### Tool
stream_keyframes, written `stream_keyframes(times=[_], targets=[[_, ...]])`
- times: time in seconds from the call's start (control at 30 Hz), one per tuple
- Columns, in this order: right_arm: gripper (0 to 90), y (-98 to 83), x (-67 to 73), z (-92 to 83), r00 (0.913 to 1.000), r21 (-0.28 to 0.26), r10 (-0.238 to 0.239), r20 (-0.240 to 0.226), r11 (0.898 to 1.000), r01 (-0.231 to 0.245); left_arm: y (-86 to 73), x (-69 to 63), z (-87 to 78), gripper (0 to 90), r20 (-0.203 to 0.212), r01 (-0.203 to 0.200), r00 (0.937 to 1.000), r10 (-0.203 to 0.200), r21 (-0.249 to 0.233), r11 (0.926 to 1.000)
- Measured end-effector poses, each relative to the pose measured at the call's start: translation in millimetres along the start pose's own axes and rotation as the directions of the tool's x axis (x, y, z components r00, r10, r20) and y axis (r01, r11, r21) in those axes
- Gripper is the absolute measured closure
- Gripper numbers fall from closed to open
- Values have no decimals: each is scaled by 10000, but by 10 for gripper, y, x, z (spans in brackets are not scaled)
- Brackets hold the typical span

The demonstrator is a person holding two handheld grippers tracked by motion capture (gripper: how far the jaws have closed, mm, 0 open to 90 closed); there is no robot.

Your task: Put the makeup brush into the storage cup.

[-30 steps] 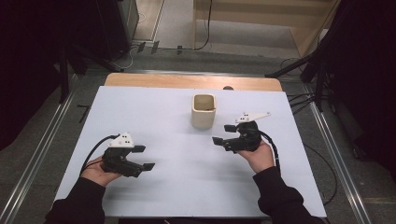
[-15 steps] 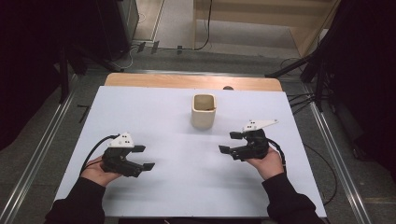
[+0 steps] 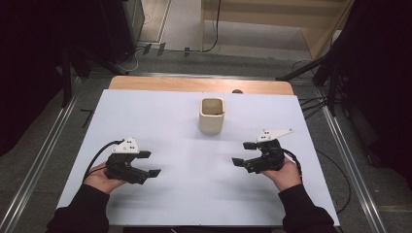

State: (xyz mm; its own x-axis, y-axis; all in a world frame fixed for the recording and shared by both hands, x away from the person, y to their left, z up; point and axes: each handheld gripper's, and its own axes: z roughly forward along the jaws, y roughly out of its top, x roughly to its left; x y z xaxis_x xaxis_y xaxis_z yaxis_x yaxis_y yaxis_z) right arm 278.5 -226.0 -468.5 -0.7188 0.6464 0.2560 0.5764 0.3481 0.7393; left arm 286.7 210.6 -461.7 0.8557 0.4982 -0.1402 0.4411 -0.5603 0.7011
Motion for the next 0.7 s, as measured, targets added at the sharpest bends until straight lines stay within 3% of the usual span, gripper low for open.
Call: stream_keyframes(times=[0.7], targets=[[205,-201,-28,-183,9997,-121,110,239,9999,-107,1,1,18,232,32,-105,9999,104,147,9998]])
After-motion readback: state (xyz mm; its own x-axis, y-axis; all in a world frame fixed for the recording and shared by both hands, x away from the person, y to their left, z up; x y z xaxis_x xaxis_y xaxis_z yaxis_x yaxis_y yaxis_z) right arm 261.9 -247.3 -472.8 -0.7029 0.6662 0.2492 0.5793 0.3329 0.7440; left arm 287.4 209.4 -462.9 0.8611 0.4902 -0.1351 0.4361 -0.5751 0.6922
